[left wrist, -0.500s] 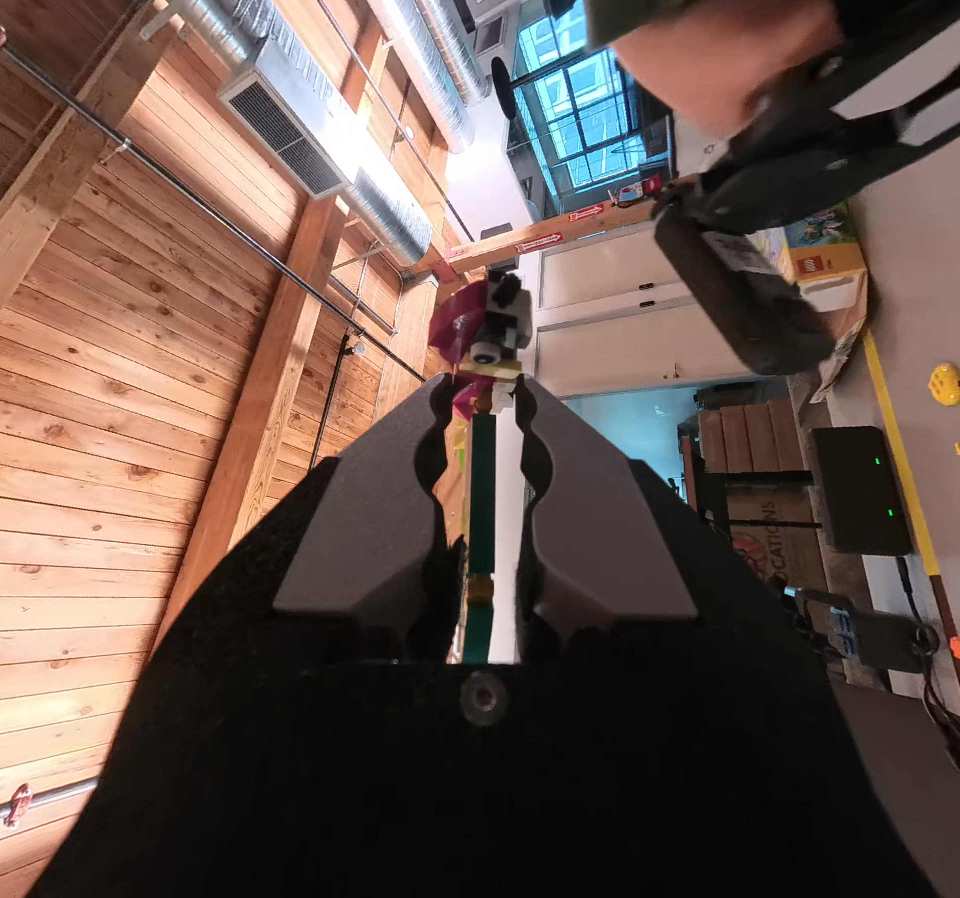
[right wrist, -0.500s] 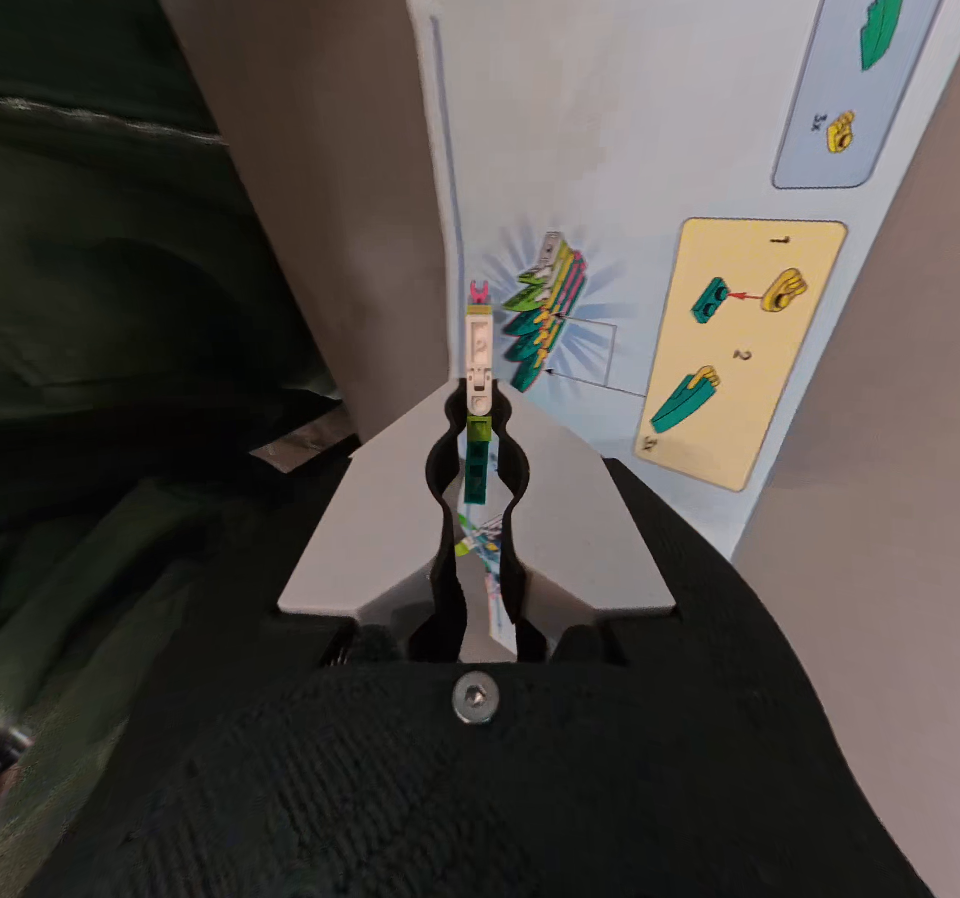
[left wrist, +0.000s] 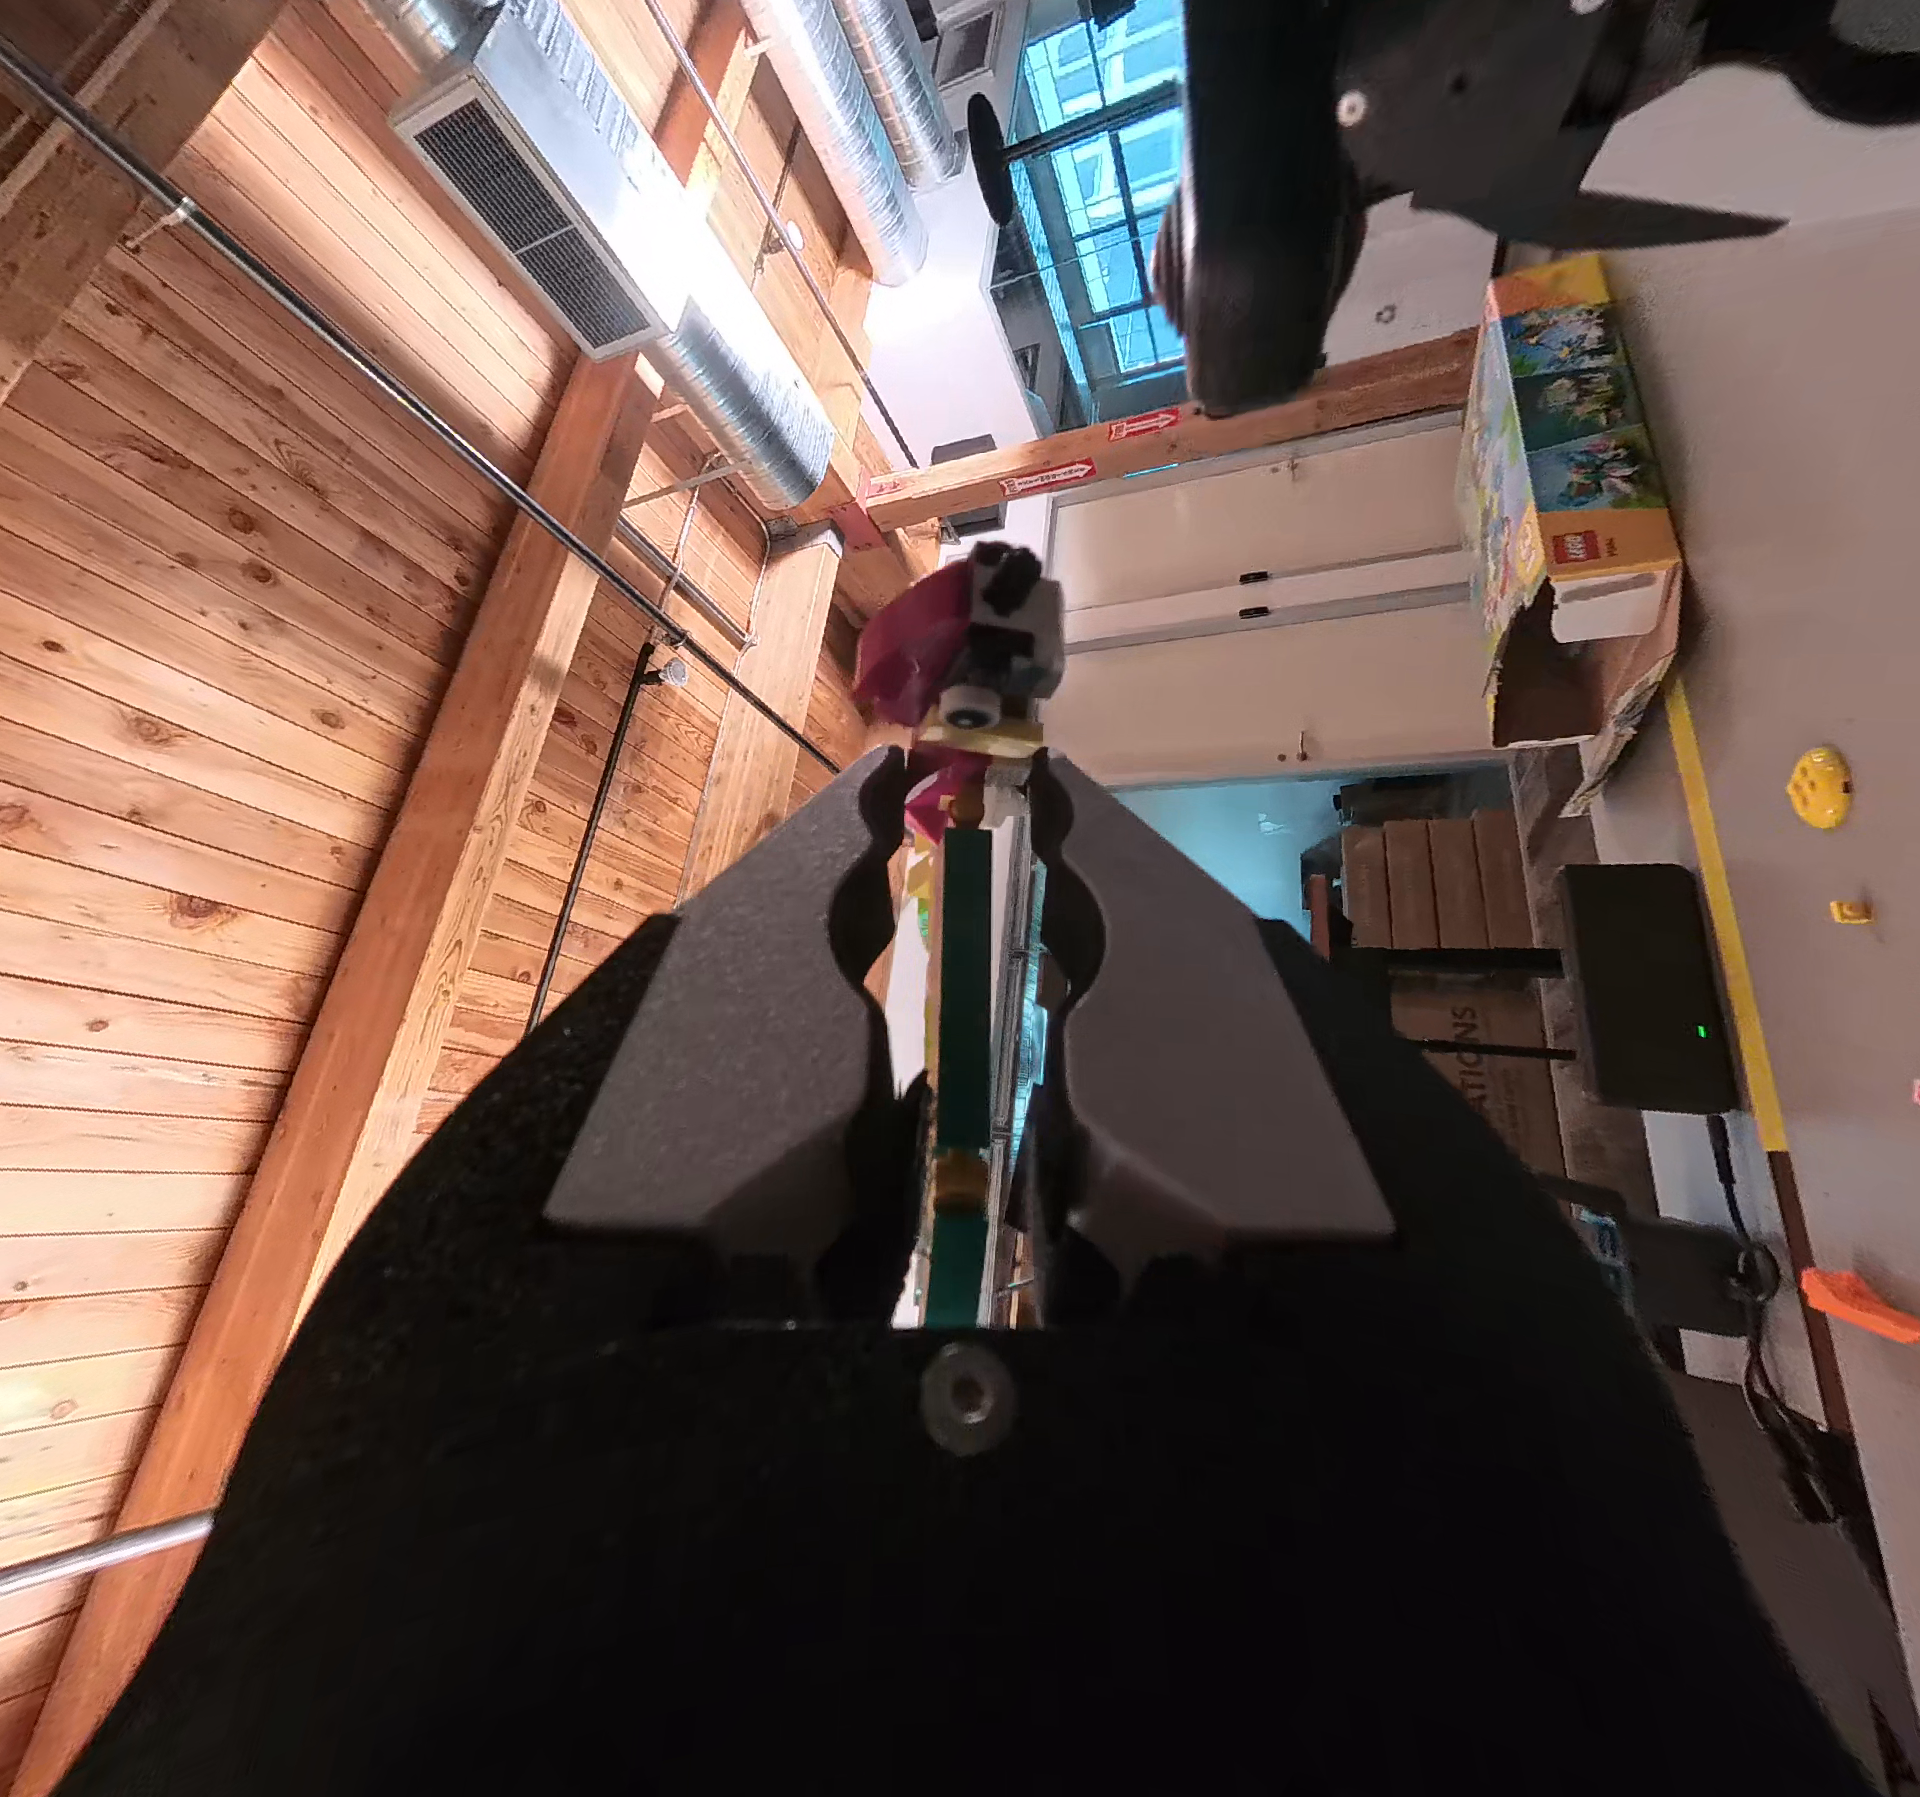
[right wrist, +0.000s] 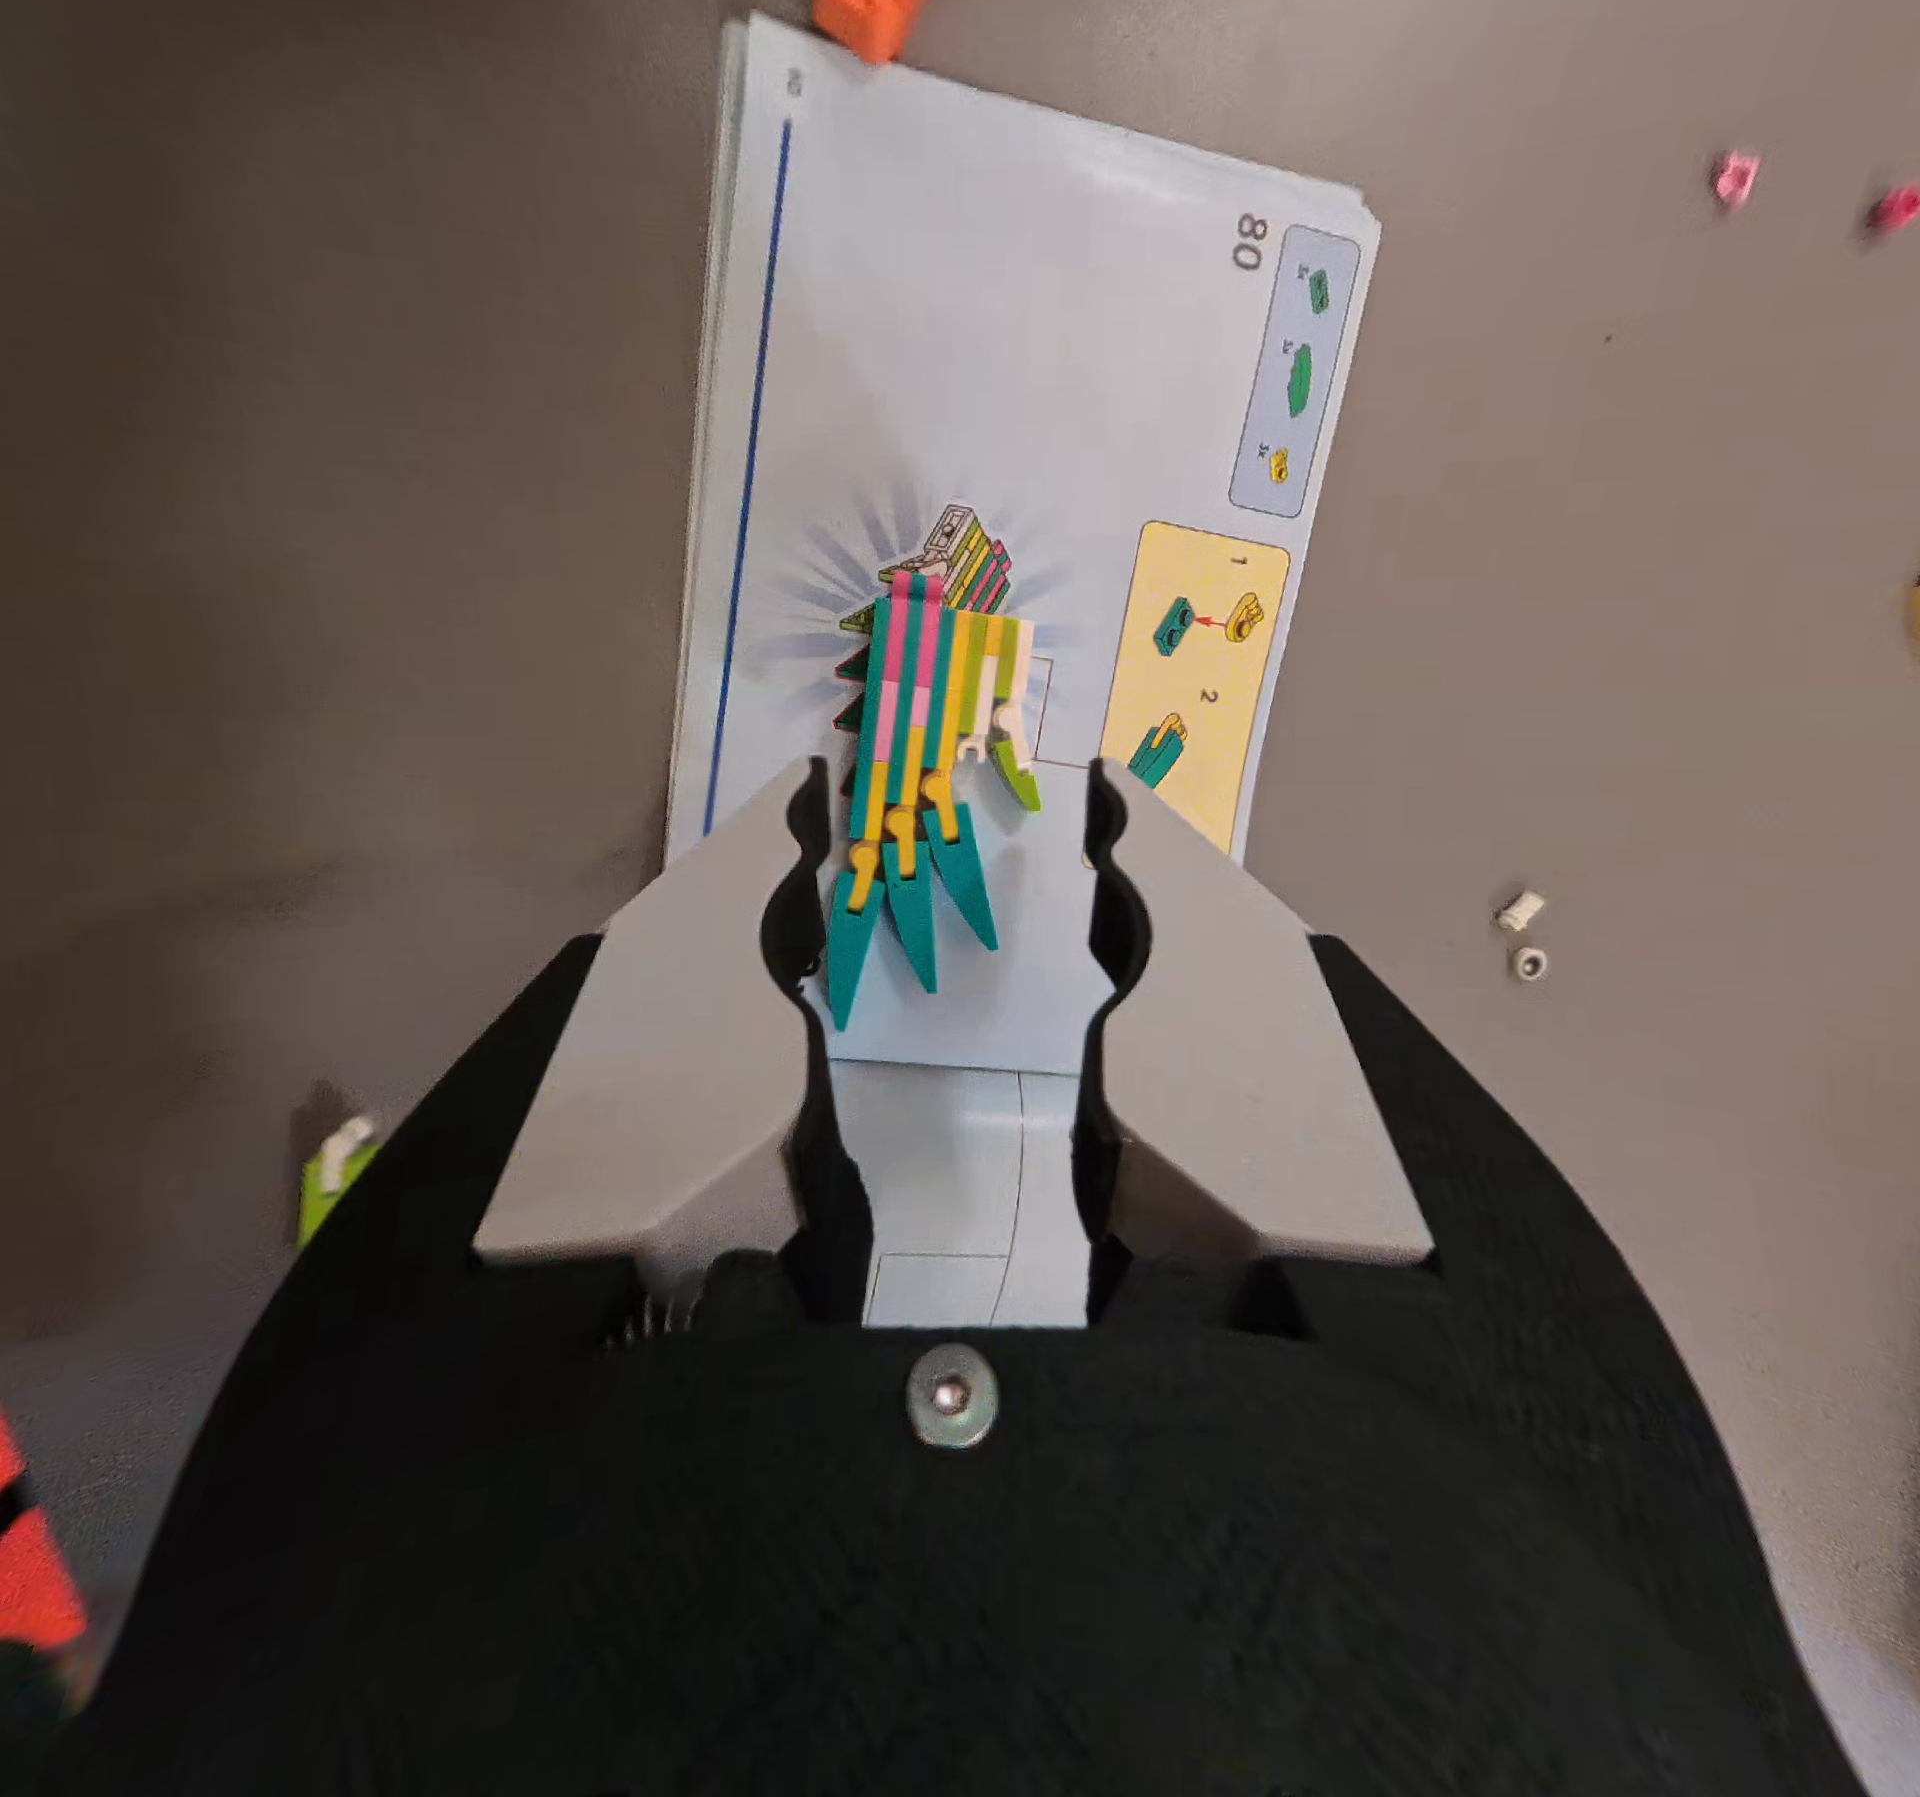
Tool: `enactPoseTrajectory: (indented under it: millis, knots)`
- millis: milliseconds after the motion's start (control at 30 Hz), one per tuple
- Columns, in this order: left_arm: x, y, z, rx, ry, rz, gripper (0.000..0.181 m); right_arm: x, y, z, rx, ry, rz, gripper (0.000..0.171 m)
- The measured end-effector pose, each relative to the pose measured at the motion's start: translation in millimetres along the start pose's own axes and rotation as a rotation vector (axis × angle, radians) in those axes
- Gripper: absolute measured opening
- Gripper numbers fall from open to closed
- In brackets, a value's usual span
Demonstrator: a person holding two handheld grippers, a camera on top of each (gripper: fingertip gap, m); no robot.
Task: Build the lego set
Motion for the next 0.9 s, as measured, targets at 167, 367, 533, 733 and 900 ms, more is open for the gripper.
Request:
enactPoseTrajectory:
  millis: [167,367,533,733,900]
  knots:
    - [-3.3,-2.4,5.1,-0.022,-0.004,-0.013,0.021,-1.0,-13.0,-8.7,-0.071,-0.033,0.036,0.054]
    - [-1.9,-1.5,4.9,-0.026,0.003,-0.009,0.021,-10.5,-24.4,-9.2,-0.133,-0.101,0.116,0.047]
    - [-3.5,-2.3,5.8,-0.036,0.008,-0.014,0.020,-10.4,-21.6,-10.0,-0.137,-0.160,0.114,0.033]
    - [-1.0,-0.4,6.0,-0.065,0.044,-0.005,0.020,-6.4,58.5,34.2,-0.270,-0.196,0.034,0.033]
    - [5.0,-1.7,8.8,-0.081,0.112,0.011,0.021,9.5,152.5,105.4,-0.252,-0.080,-0.074,0.033]
Point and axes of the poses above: each gripper's, where its closed fingertips meet, y back along the fingers, z out of its top, x = y × z across the jaws, the point moved 10 cm from there along y, back along the fingers, and after that the axes turned 5 degrees about -x, right-handed, at the moved point
